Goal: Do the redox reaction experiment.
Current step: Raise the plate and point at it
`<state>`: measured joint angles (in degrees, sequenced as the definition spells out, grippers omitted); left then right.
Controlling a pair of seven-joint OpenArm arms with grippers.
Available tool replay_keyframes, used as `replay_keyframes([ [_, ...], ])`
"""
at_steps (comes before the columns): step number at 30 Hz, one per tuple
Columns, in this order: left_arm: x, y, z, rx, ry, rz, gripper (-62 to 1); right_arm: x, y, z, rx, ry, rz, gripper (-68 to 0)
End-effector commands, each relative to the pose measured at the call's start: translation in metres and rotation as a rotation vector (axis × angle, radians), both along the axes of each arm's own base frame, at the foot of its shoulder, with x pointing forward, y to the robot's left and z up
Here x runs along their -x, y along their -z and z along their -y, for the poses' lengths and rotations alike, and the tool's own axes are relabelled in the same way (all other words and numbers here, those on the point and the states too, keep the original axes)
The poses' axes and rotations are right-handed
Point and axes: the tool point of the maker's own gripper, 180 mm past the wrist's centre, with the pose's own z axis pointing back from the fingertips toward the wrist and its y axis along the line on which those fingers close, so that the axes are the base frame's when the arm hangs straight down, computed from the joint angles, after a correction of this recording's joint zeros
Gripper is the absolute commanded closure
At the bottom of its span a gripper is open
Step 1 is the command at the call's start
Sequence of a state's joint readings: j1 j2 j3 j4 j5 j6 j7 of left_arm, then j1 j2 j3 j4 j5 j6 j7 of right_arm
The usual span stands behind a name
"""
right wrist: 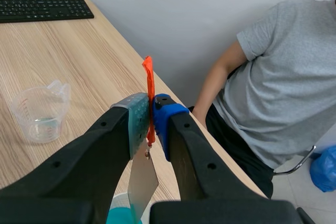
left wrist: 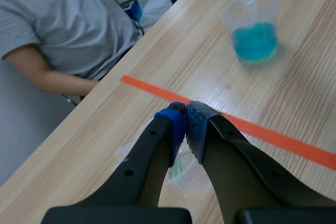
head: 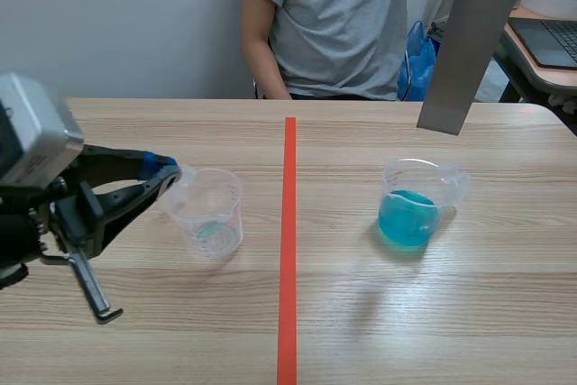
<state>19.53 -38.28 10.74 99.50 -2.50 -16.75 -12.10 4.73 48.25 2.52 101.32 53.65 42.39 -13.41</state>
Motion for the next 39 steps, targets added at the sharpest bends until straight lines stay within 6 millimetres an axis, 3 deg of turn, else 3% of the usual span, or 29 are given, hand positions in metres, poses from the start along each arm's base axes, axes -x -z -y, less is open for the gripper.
replay_keyframes([
  [1,-0.003,-0.012,0.009,0.045,0.017,0.019,-1.8,0.001,-0.012,0.001,-0.014,-0.009,0.031,-0.6],
  [18,-0.026,-0.036,0.063,0.131,0.046,0.084,-1.8,0.001,-0.011,0.001,-0.012,-0.008,0.029,-0.6],
  [30,-0.062,0.007,0.075,0.145,0.007,0.006,-1.8,0.001,-0.011,0.001,-0.012,-0.008,0.029,-0.6],
  [39,-0.08,0.006,0.092,0.193,0.017,0.016,-1.8,0.001,-0.011,0.001,-0.012,-0.008,0.029,-0.6],
])
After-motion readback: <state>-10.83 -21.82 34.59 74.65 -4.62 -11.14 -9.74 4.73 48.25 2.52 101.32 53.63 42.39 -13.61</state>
